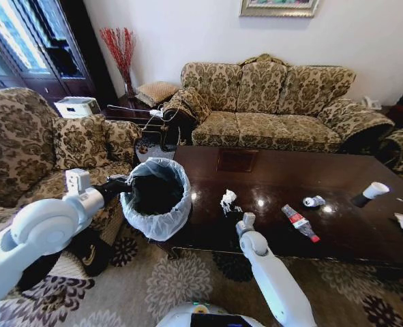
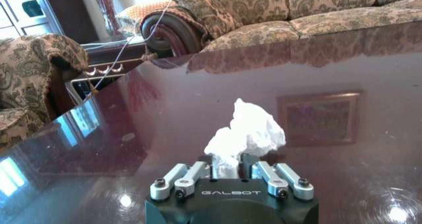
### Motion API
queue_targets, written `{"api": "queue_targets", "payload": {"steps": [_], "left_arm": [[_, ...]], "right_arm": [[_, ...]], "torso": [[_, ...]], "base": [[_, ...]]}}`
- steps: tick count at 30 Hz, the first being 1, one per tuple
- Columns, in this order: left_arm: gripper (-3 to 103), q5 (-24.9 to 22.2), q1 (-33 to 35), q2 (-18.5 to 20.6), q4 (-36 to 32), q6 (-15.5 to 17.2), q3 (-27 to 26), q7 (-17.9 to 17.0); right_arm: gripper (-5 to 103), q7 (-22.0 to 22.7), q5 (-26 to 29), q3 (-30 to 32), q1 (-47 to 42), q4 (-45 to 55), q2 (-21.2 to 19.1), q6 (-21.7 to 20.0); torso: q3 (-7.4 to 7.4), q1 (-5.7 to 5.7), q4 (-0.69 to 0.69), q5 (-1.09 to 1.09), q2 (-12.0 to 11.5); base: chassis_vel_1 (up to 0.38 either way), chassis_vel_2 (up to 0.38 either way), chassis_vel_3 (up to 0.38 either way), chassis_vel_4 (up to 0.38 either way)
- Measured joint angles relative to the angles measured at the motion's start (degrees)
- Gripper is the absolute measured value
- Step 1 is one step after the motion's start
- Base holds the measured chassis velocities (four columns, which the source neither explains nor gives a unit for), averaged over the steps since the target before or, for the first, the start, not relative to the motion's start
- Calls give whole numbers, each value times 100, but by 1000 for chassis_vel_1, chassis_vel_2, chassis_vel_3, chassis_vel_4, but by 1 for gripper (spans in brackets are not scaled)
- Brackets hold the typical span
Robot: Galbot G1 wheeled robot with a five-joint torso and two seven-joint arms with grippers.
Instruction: Move to the front of the table and place the trash on the table into the trash bin.
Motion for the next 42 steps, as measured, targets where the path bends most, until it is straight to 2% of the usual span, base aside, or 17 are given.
{"api": "queue_targets", "payload": {"steps": [4, 10, 13, 16, 17, 20, 21, 23, 24, 25, 28, 29, 32, 34, 36, 40, 42], "left_arm": [[3, 1, 1, 6, -8, -3, -1, 2], [3, 1, -2, 22, 6, -5, -2, 3], [3, 1, 6, 36, 40, -5, -8, 3], [3, 1, 8, 97, 120, -5, -22, -4], [3, 1, 8, 97, 120, -5, -22, -4], [3, -1, -20, 156, 214, -42, 5, -24], [3, -1, -20, 156, 214, -42, 5, -24], [3, -2, -28, 161, 233, -55, 40, -34], [3, -1, -20, 161, 233, -55, 55, -36], [3, -1, -20, 161, 233, -55, 55, -36], [3, -29, 15, 179, 169, -61, 87, -47], [3, -29, 15, 179, 169, -61, 87, -47], [3, -66, 18, 253, 87, -62, 95, -66], [3, -93, 21, 290, 37, -61, 95, -69], [3, -106, 26, 306, 20, -61, 95, -70], [3, -146, 29, 324, -32, -56, 94, -75], [3, -154, 32, 315, -80, -50, 92, -75]], "right_arm": [[11, 0, 32, 10, -27, 6, 11, 0], [1, -46, 144, 78, -109, 196, 12, 53], [0, -190, 257, 161, -231, 534, -20, 301], [0, -524, 310, 245, -440, 1347, -216, 904], [0, -524, 310, 245, -440, 1347, -216, 904], [0, -814, 815, 210, -545, 2367, -439, 1290], [0, -814, 815, 210, -545, 2367, -439, 1290], [0, -1141, 1160, 134, -527, 3008, -544, 1414], [0, -1293, 1427, 46, -470, 3415, -594, 1349], [0, -1293, 1427, 46, -470, 3415, -594, 1349], [0, -1563, 2003, -387, -318, 4098, -716, 999], [0, -1563, 2003, -387, -318, 4098, -716, 999], [0, -1589, 2479, -1119, -92, 4429, -785, 603], [0, -1483, 2600, -1454, 15, 4474, -784, 228], [-3, -1430, 2610, -1566, 46, 4467, -786, 89], [6, -1220, 2565, -1769, 87, 4367, -808, -248], [17, -1184, 2447, -1808, 88, 4305, -823, -272]], "torso": [[0, 0, 0, 0, 0], [0, 0, 0, 0, 0], [0, 0, 0, 1, 0], [0, 0, 0, 0, 0], [0, 0, 0, 0, 0], [0, 0, 0, 0, 0], [0, 0, 0, 0, 0], [0, 0, -1, -1, 0], [0, 0, 0, -1, 0], [0, 0, 0, -1, 0], [0, 0, 0, -1, 0], [0, 0, 0, -1, 0], [-1, 0, 0, 0, 0], [0, 0, 1, 0, 0], [0, 0, 1, 0, 0], [0, 0, 0, 0, 0], [0, 0, 0, 0, 0]], "base": [[0, 0, 0, 0], [0, 0, 0, 0], [0, 0, 0, 0], [0, 0, 0, 0], [0, 0, 0, 0], [0, 0, 0, 0], [0, 0, 0, 0], [0, 0, 0, 0], [0, 0, 0, 0], [0, 0, 0, 0], [0, 0, 0, 0], [0, 0, 0, 0], [0, 0, 0, 0], [0, 0, 0, 0], [0, 0, 0, 0], [0, 0, 0, 0], [0, 0, 0, 0]]}}
